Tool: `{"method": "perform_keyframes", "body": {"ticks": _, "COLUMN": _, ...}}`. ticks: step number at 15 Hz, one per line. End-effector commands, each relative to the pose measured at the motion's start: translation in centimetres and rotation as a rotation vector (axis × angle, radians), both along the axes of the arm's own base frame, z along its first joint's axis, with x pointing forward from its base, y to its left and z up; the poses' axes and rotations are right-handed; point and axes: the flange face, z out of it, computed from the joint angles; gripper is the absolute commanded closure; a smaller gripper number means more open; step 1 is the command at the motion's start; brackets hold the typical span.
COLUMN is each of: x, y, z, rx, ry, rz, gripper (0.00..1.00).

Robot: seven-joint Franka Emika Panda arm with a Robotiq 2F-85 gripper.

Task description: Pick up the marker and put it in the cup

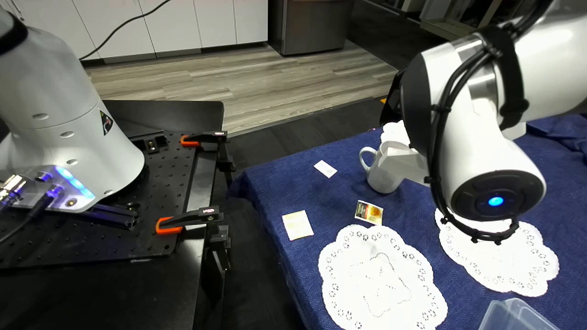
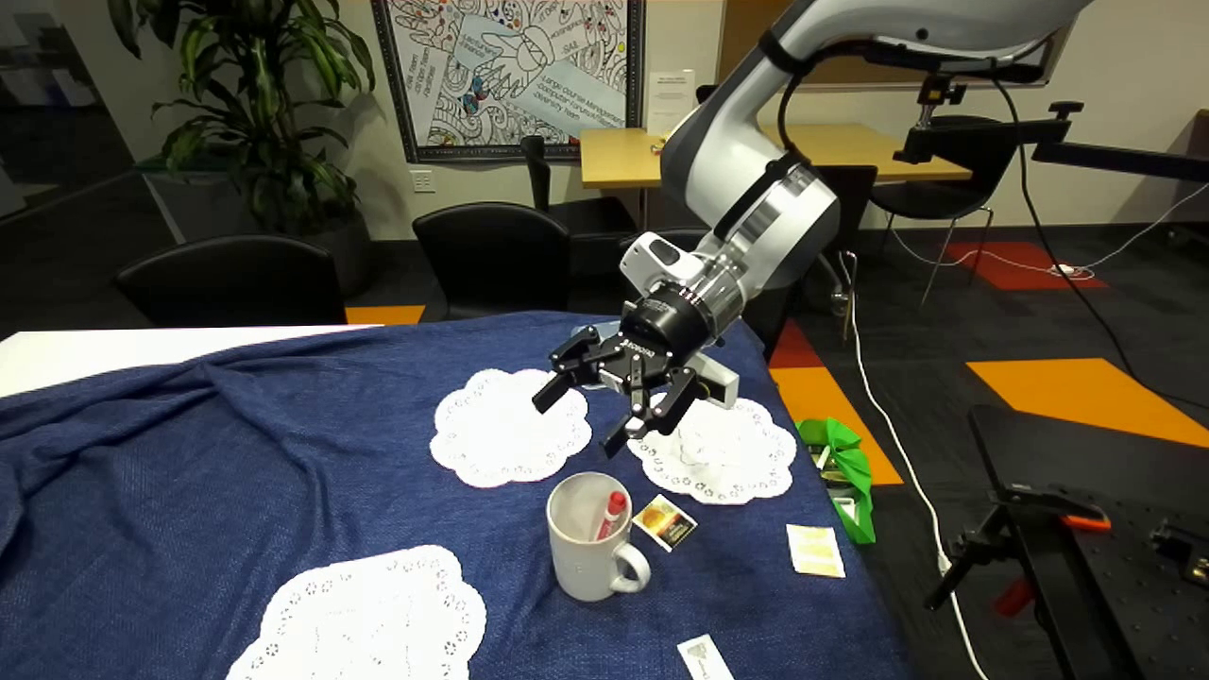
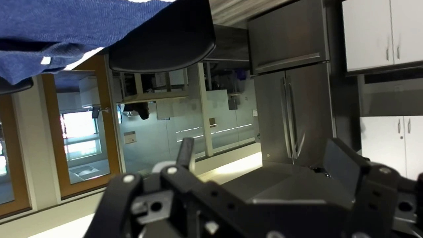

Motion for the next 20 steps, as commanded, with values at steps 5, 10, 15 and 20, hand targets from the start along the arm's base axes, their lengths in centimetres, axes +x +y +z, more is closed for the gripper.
{"method": "perform_keyframes", "body": {"ticks": 5, "x": -3.0, "y": 2.1, "z": 8.4, "rx": -0.013, "ry": -0.083, "rz": 0.011, "gripper": 0.00}}
{"method": "perform_keyframes", "body": {"ticks": 10, "x": -4.1, "y": 3.2, "z": 12.3, "rx": -0.028, "ry": -0.130, "rz": 0.019, "gripper": 0.00}}
{"method": "perform_keyframes", "body": {"ticks": 15, "x": -3.7, "y": 3.4, "z": 12.8, "rx": -0.015, "ry": -0.142, "rz": 0.040, "gripper": 0.00}}
{"method": "perform_keyframes", "body": {"ticks": 20, "x": -4.1, "y": 3.6, "z": 13.1, "rx": -0.015, "ry": -0.142, "rz": 0.041, "gripper": 0.00}}
